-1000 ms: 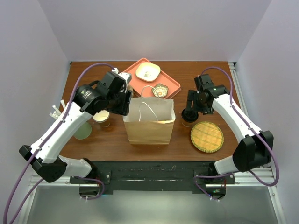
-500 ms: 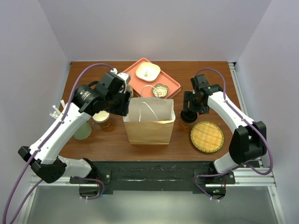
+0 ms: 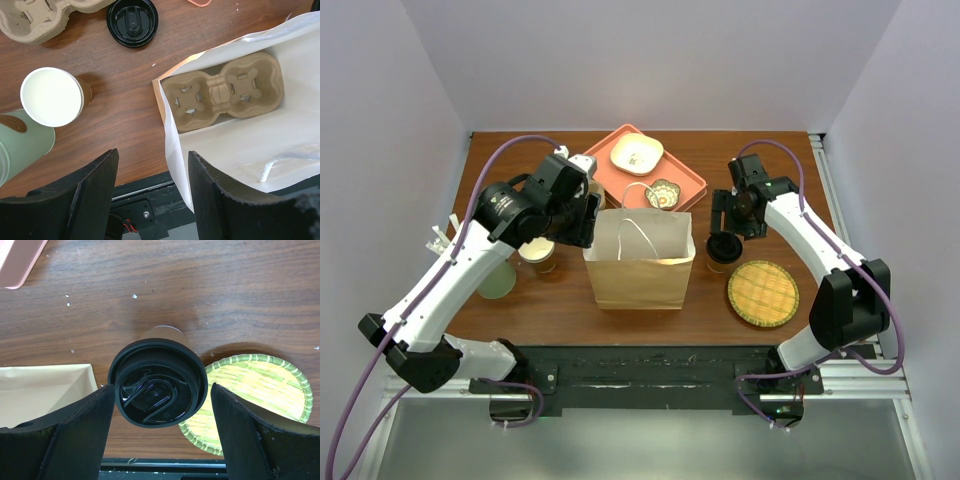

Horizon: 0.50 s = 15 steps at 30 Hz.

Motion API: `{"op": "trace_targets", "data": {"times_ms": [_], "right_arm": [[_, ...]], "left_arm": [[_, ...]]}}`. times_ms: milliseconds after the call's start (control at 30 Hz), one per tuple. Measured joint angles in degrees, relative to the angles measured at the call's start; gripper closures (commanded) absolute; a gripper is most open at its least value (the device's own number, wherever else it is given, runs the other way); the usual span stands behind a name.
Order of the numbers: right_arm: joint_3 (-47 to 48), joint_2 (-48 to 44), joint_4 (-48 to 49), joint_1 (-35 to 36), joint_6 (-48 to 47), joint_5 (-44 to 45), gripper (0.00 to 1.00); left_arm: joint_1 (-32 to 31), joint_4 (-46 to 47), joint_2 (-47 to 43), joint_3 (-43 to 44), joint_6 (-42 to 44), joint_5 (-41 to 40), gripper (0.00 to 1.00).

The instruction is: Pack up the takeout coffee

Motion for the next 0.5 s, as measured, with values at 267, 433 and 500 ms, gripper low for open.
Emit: {"op": "trace_targets", "data": {"times_ms": [267, 433, 500], "right_arm": [[0.00, 0.09, 0.00, 1.92, 0.17, -0.17, 0.17], [-0.04, 0.85, -0.33, 2.43, -0.02, 0.98, 0.17], [-0.07, 0.90, -0.39, 2.43, -0.09, 1.68, 0.17]], "left_arm": [[0.00, -0.02, -0.02, 0.00, -0.13, -0.24, 0.36], [0.00, -0.04, -0.22, 0.00, -0.13, -0.74, 0.35], [0.00, -0.04, -0.35, 0.00, -0.13, -0.85, 0.36]]}}
